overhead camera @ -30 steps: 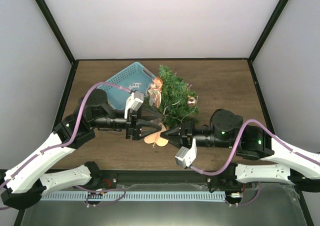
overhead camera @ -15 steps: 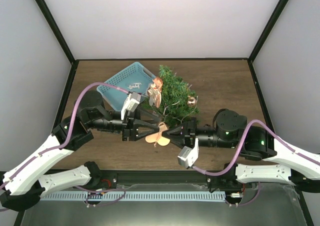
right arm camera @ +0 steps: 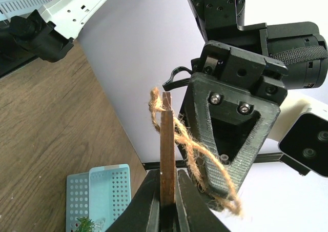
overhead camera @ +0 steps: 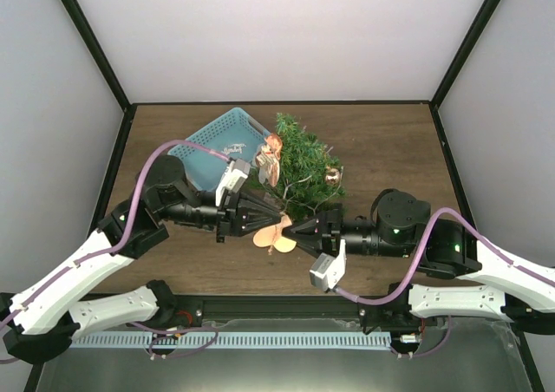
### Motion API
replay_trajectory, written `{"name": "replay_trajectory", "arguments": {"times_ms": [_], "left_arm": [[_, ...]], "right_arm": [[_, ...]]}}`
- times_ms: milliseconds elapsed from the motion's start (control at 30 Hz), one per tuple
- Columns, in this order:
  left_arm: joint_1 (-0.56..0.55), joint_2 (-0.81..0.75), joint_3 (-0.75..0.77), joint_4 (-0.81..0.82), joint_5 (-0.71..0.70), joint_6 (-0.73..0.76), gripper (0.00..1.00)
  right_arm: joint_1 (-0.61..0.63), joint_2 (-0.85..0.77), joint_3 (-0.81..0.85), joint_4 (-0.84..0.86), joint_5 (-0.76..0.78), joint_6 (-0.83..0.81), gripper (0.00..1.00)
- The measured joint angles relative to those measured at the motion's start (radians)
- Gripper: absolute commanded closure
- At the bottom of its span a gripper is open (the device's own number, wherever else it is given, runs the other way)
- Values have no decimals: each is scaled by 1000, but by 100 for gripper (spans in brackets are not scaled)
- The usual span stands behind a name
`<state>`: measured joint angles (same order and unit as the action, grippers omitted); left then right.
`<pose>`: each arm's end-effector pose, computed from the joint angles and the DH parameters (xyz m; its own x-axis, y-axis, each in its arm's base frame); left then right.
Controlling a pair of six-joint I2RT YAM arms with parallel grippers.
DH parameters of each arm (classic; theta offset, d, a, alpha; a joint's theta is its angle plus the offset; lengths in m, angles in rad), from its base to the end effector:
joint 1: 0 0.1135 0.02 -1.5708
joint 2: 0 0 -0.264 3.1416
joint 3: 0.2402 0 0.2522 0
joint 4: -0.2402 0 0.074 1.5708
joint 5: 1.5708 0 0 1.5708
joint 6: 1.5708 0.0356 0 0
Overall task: Decorate the small christmas tree
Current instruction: Hang the decoration item on the Christmas tree.
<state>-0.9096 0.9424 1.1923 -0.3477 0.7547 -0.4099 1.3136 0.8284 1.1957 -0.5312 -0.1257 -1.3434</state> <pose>0.0954 -0.1624 0.4360 -0.4510 0.1069 -0.8861 0.8874 -0.0526 -0.4580 0.0355 0.1524 0.4342 0.9561 -0.1649 -0.2424 -0.2638 -0.1238 -0.9566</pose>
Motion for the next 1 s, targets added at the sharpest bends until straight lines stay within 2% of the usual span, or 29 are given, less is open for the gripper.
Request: {"name": "replay_trajectory", "arguments": {"times_ms": [167, 333, 500, 800, 1000], "left_arm": [[0, -19, -10, 29, -20, -2, 96], [0, -66, -24, 87, -83, 13, 96], [-1, -72, -21, 132, -161, 47, 96], [-1, 16, 25, 182, -297, 87, 96], [-1, 39, 51, 203, -390, 118, 96]], "right_arm": [[0, 0, -1, 1, 5, 37, 99], [0, -30, -48, 61, 6, 170, 99], [0, -94, -137, 167, 29, 379, 99], [0, -77, -149, 288, 130, 821, 99], [0, -90, -150, 320, 227, 976, 99]]}}
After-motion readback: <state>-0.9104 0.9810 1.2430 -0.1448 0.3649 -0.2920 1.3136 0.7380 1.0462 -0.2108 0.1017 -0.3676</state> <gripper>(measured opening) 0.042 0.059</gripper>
